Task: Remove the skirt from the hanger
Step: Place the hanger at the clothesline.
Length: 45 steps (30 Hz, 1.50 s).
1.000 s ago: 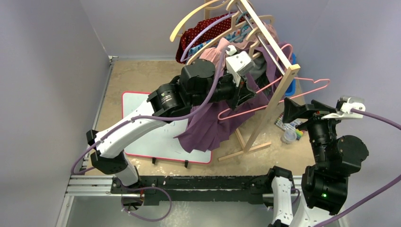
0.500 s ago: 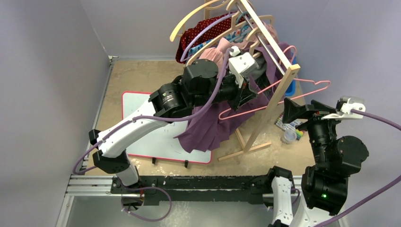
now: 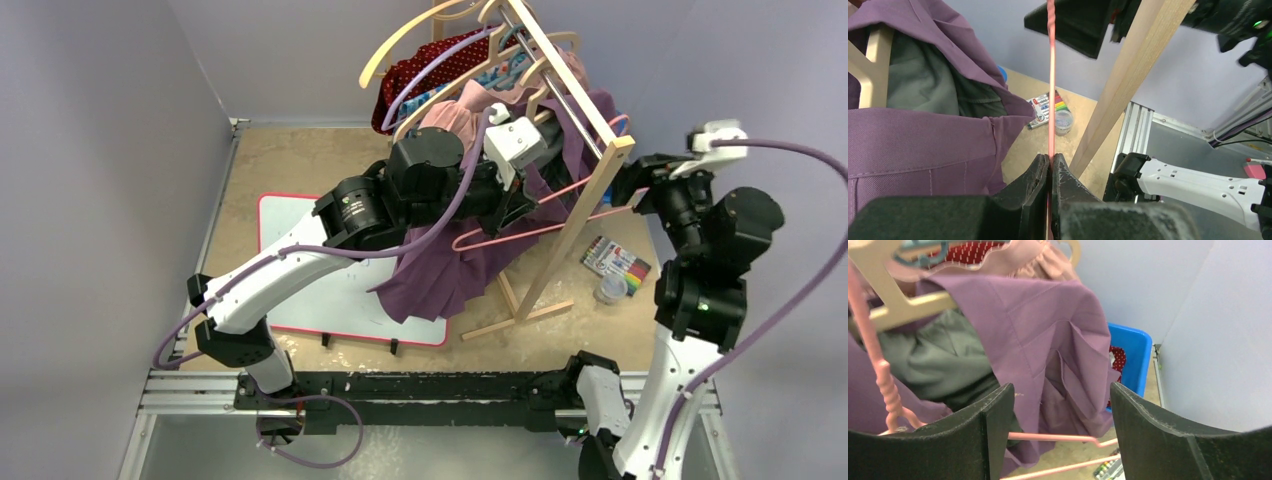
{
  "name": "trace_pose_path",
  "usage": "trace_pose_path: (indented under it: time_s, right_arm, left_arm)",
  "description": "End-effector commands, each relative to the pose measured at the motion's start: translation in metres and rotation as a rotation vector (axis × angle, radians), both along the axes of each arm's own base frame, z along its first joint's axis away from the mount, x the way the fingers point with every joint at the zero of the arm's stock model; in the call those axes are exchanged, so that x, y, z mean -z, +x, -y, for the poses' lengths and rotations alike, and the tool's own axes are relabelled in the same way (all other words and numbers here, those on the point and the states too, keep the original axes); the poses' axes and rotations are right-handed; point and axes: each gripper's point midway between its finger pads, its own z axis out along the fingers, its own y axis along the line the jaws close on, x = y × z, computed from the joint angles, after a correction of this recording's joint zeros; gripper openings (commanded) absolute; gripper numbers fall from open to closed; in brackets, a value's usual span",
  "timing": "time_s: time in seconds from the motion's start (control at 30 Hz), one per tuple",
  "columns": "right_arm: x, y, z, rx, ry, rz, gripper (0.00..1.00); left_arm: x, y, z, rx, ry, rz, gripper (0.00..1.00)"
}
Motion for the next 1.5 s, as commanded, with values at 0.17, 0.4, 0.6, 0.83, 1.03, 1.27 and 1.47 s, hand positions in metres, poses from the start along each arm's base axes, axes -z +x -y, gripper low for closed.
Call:
trace_pose_path:
  time_s: [0.17, 0.4, 0.6, 0.83, 1.03, 1.27, 1.47]
  right_arm:
    - [-0.007, -0.006, -0.034, -0.237, -0.542, 0.298, 0.69]
    - [-0.001, -0.011, -0.018, -0.116, -0.406, 0.243, 0.75]
    - [0.012, -0.026, -0.006, -0.024, -0.433, 0.213, 0.78]
    - [0.046, -0.009, -0.045, -0.306, -0.510, 0.252, 0.77]
    - [0.059, 0.018, -0.051, -0.397, -0.526, 0.308, 0.68]
    - [0.058, 0.016, -0.066, -0.480, -0.532, 0.401, 0.47]
    - [0.058, -0.006, -0.085, -0.581, -0.500, 0.423, 0.32]
  left_arm:
    - [-0.030, 0.000, -0.006, -0.010, -0.067, 0.062, 0.00]
    - [-0.020, 0.008, -0.004, -0.050, -0.043, 0.061, 0.00]
    - [-0.018, 0.013, -0.005, -0.081, -0.041, 0.058, 0.00]
    - [-0.017, 0.010, -0.005, -0.067, -0.051, 0.042, 0.00]
    - [-0.018, 0.008, -0.006, -0.065, -0.053, 0.037, 0.00]
    - [-0.015, 0.008, -0.006, -0.061, -0.047, 0.031, 0.00]
    - [-0.016, 0.008, -0.005, -0.064, -0.055, 0.025, 0.00]
